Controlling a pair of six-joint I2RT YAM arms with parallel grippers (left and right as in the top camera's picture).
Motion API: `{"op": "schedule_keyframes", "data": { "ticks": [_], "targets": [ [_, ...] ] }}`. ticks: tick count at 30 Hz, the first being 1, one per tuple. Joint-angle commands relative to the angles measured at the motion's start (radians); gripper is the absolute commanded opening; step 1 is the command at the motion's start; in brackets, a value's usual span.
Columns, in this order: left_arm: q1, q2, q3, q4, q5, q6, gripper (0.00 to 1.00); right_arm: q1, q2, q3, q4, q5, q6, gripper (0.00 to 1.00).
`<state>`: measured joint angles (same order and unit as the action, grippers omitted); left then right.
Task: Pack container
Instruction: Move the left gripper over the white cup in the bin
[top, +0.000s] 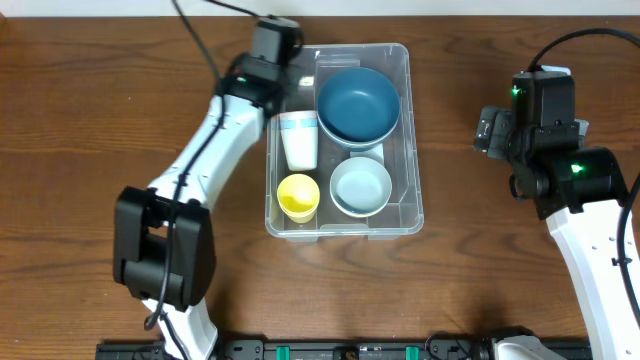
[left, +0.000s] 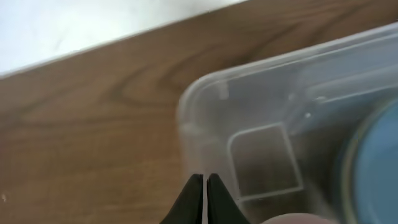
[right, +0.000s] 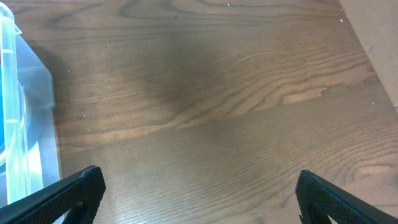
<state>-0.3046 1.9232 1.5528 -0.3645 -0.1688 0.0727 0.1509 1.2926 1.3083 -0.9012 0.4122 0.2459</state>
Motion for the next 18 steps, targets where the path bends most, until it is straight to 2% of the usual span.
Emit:
{"op": "schedule_keyframes", "data": {
  "ticks": [1,7,18],
  "targets": [
    [0.022,0.001,0.003,-0.011,0.066,-0.042,0.06,-0.007,-0.01,0.015,-0.002,0.01,0.008,0.99],
    [0.025,0.002,0.003,-0.039,0.133,-0.041,0.06,-0.007,-0.01,0.015,-0.002,0.01,0.008,0.99],
    [-0.044,0.002,0.003,-0.107,0.139,-0.041,0.06,-0.007,-0.01,0.015,-0.002,0.01,0.008,0.99]
  ]
}}
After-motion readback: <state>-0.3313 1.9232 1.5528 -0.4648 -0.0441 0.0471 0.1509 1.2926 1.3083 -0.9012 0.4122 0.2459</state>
